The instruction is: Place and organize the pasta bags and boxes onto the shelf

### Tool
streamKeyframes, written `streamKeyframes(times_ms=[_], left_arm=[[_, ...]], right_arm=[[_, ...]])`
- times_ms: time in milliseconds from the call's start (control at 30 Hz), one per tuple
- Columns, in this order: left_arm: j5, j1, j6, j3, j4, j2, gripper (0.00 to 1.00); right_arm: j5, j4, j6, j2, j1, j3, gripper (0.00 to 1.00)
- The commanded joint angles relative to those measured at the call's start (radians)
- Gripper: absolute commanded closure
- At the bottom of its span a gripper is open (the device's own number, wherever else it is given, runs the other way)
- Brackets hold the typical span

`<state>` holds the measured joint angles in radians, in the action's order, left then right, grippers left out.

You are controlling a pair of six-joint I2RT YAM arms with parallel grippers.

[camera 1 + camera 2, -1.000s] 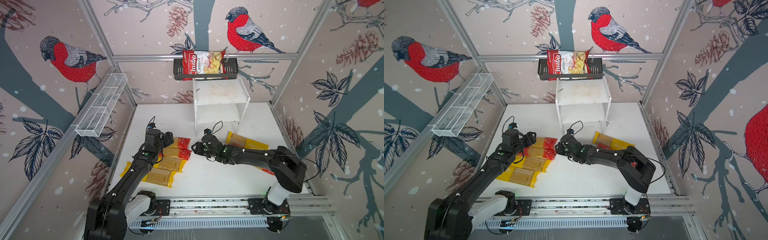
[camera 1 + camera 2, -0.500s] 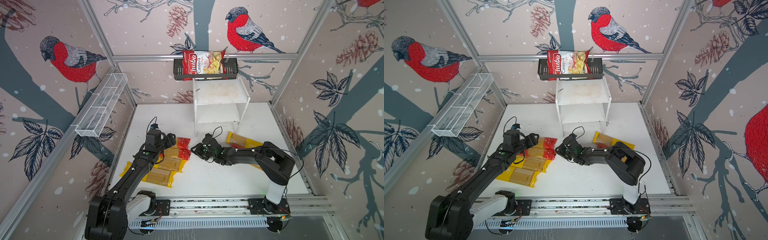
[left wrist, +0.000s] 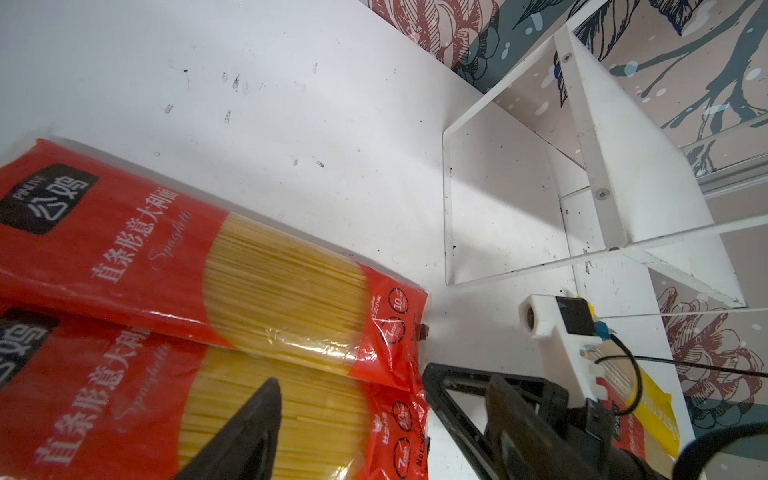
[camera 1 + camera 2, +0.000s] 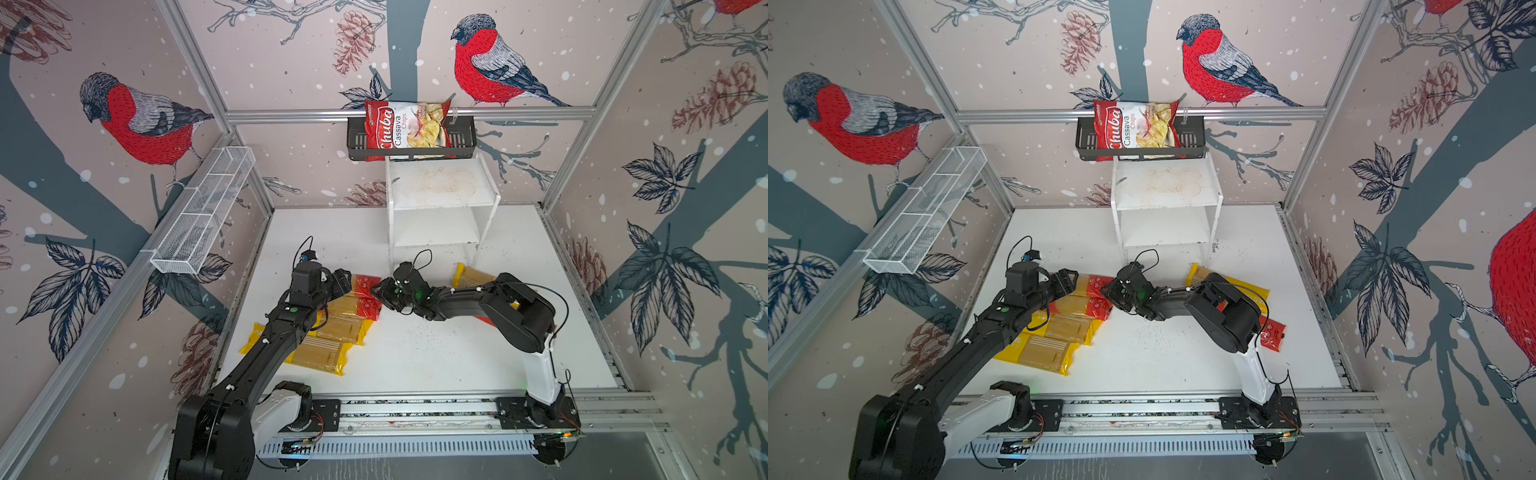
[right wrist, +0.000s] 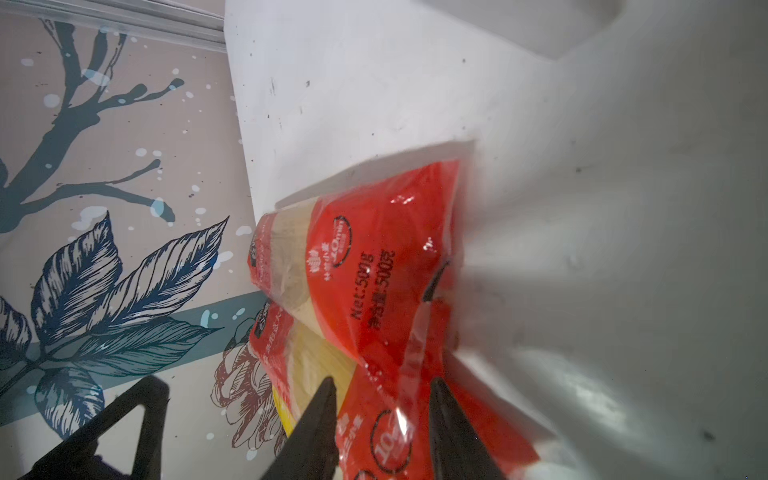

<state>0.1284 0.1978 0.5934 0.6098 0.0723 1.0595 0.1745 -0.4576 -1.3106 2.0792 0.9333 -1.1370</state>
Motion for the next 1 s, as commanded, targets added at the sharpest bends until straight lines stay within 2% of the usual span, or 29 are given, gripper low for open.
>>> streamKeyframes(times_ms=[0,67,200,500,600,833,967], left_arm=[[-0.016,-0.001,-0.040,0.034,0.021,0.011,0.24],[-0.019,-0.002,-0.046,0.047,0.026,0.020,0.23],[-0.017,-0.003,-0.037,0.040,0.012,0.017,0.23],[-0.021,-0.002,-0.044,0.044,0.028,0.005,0.23],[-0.022,-0.002,-0.047,0.050,0.039,-0.008,0.24],[-0.041,-0.001,-0.045,0.049,0.117,-0.076,0.21],[-0.033,-0.002,-0.033,0.044,0.144,-0.101,0.19]], right_arm=[[0.000,-0.006,-0.013,0.027,0.003,-0.051,0.63],[-0.003,0.009,-0.024,0.040,0.004,-0.070,0.66],[-0.007,0.013,-0.032,0.042,-0.001,-0.068,0.78],[0.013,-0.031,-0.060,-0.046,0.013,-0.003,0.97],[0.022,-0.044,-0.065,-0.084,0.013,0.012,1.00],[0.055,-0.057,-0.081,-0.206,0.008,0.113,1.00],[0.126,0.028,-0.034,-0.296,-0.025,0.203,1.00]])
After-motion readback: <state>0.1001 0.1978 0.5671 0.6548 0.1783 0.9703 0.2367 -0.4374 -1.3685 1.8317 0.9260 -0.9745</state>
